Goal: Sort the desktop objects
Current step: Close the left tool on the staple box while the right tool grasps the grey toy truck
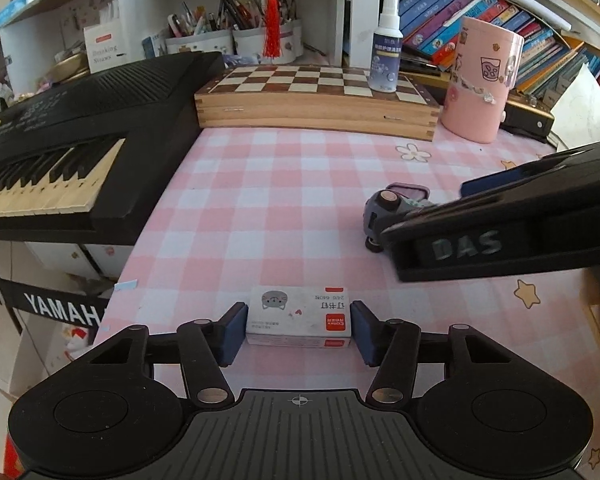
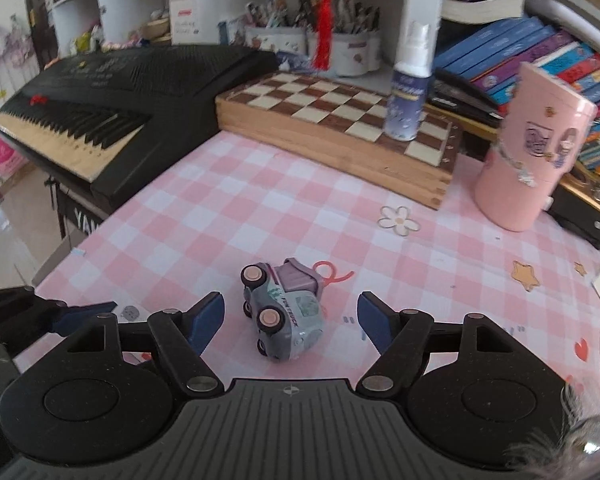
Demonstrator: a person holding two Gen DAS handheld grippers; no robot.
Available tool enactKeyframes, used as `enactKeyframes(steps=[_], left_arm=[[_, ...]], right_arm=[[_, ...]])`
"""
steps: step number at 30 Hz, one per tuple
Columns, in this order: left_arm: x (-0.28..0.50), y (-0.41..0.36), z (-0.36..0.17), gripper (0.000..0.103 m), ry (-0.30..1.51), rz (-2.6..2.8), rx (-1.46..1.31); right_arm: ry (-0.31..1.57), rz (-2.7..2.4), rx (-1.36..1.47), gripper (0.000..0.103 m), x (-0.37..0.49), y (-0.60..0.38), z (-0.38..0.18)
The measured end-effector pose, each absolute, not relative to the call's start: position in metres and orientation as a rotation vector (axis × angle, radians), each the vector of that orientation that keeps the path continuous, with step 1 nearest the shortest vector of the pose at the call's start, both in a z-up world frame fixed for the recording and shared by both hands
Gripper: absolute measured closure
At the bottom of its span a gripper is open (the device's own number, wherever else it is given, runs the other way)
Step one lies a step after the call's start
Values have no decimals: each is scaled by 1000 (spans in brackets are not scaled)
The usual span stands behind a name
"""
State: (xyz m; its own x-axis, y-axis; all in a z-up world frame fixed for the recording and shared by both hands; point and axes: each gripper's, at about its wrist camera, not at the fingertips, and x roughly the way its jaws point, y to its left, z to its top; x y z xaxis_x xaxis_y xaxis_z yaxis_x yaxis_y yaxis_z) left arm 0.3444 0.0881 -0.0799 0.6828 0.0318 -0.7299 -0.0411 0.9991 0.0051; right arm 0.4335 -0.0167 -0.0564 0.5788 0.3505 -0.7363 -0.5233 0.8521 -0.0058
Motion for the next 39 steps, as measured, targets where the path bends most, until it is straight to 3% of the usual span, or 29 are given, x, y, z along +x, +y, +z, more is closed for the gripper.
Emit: enactKeyframes(steps=[4, 7, 8, 22, 39], left_arm=[[344, 90, -80, 50, 815, 39, -25], [343, 93, -78, 51, 822, 36, -40], [342, 94, -77, 51, 822, 41, -44], [295, 107, -27, 51, 704, 31, -122], [172, 106, 22, 51, 612, -56, -186]], right_arm=[[834, 532, -248, 36, 444, -11, -67], [861, 535, -230, 58, 448, -10, -73], [864, 535, -222, 60, 448, -11, -73], [774, 500, -99, 61, 395, -39, -22], [738, 427, -38, 61, 242, -90, 16]])
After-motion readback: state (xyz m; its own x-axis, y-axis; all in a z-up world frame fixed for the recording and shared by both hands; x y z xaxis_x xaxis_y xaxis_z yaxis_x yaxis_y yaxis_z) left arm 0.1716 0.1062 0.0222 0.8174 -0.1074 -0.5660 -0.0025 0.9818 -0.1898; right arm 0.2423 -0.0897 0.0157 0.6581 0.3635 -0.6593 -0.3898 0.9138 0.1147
